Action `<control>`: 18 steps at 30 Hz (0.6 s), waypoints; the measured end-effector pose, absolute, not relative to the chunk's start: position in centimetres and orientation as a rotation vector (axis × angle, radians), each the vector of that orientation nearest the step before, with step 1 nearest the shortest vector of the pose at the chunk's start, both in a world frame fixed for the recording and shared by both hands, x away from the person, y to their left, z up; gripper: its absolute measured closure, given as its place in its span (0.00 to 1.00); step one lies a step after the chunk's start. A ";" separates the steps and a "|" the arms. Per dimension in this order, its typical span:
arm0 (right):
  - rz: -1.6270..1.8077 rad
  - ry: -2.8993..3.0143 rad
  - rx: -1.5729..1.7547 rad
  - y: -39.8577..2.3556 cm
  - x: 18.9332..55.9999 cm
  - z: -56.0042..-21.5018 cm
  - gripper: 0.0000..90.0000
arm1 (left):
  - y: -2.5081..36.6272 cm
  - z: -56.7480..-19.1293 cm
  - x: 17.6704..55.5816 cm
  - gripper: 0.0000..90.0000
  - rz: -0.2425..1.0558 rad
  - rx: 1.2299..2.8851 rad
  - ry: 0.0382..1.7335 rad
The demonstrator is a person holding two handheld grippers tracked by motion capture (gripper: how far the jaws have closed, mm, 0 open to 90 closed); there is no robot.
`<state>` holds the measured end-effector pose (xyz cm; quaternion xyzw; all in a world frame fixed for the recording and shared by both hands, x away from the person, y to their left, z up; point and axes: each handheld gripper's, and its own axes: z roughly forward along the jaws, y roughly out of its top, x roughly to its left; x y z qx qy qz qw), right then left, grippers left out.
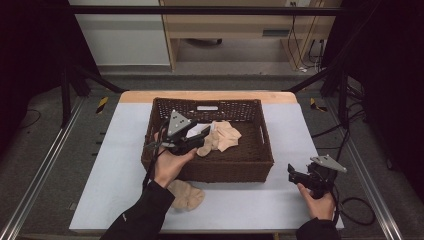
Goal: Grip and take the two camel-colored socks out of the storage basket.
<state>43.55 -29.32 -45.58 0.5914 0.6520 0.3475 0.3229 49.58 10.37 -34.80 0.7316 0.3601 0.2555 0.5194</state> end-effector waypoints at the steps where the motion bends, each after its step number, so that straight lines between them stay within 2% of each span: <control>1: 0.914 1.711 1.553 -29.3 43.6 -45.6 0.05 | 10.2 -34.8 49.9 0.53 0.618 1.754 0.863; 12: 0.919 1.708 1.556 -29.3 43.6 -45.6 0.05 | 9.4 -35.8 53.9 0.53 0.658 1.775 0.909; 18: 0.921 1.708 1.560 -29.3 43.6 -45.6 0.05 | 9.1 -37.8 56.0 0.55 0.671 1.860 0.930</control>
